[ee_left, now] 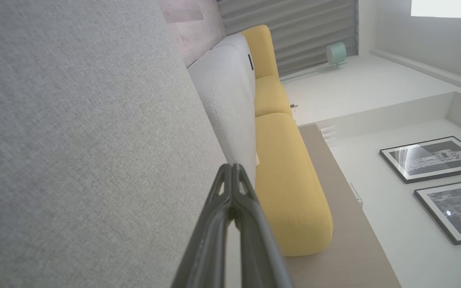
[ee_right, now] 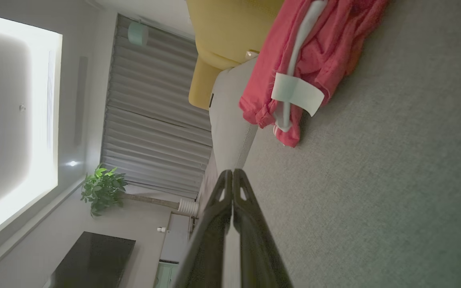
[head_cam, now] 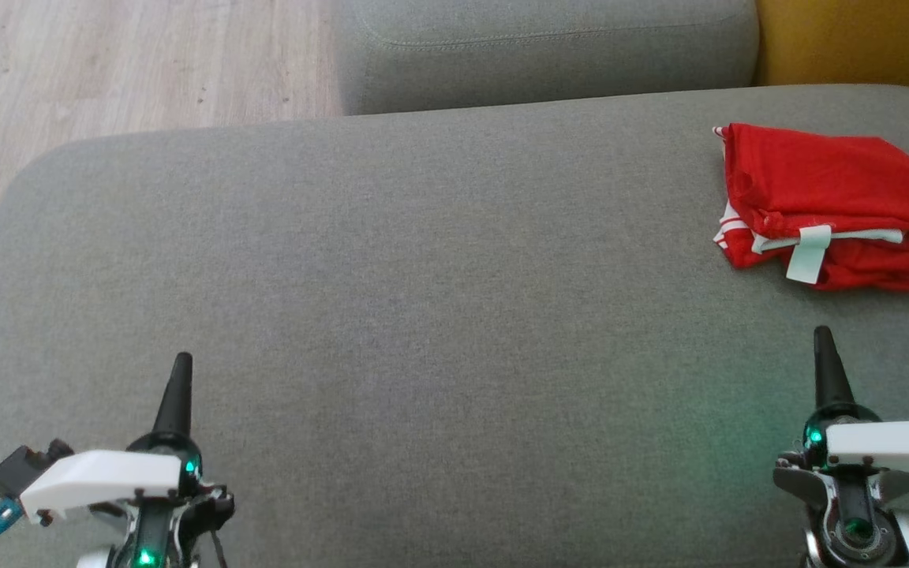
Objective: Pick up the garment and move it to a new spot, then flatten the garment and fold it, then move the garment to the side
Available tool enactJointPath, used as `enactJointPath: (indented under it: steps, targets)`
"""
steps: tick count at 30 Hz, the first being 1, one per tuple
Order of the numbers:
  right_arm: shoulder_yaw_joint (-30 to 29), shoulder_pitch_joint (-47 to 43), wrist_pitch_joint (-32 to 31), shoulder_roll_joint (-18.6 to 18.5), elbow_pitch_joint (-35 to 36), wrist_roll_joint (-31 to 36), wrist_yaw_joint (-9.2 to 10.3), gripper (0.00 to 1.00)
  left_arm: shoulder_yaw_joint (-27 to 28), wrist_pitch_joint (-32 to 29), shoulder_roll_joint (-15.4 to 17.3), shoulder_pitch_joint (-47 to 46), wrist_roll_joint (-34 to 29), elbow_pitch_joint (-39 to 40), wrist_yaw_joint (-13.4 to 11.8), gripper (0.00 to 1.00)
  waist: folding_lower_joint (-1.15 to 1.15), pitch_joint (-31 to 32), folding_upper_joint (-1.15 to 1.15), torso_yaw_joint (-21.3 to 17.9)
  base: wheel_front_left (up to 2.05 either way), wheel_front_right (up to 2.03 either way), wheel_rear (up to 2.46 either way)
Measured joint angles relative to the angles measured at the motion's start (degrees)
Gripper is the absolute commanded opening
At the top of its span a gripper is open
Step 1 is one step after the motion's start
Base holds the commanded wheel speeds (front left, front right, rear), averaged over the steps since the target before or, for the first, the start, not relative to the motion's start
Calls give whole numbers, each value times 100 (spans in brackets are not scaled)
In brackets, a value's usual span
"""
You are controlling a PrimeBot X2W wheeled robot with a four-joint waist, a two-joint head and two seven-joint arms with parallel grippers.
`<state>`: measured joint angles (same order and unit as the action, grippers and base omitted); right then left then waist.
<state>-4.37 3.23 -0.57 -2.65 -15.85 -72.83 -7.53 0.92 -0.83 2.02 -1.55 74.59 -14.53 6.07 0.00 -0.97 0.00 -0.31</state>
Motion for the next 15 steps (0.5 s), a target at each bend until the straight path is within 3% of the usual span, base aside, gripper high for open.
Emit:
enactJointPath:
  steps: [15]
  targets:
    - [-119,2,-219,0,0,-901,0,0,158,-220,3,-36,822,-47,51,0,0,38,0,15,0,0,0]
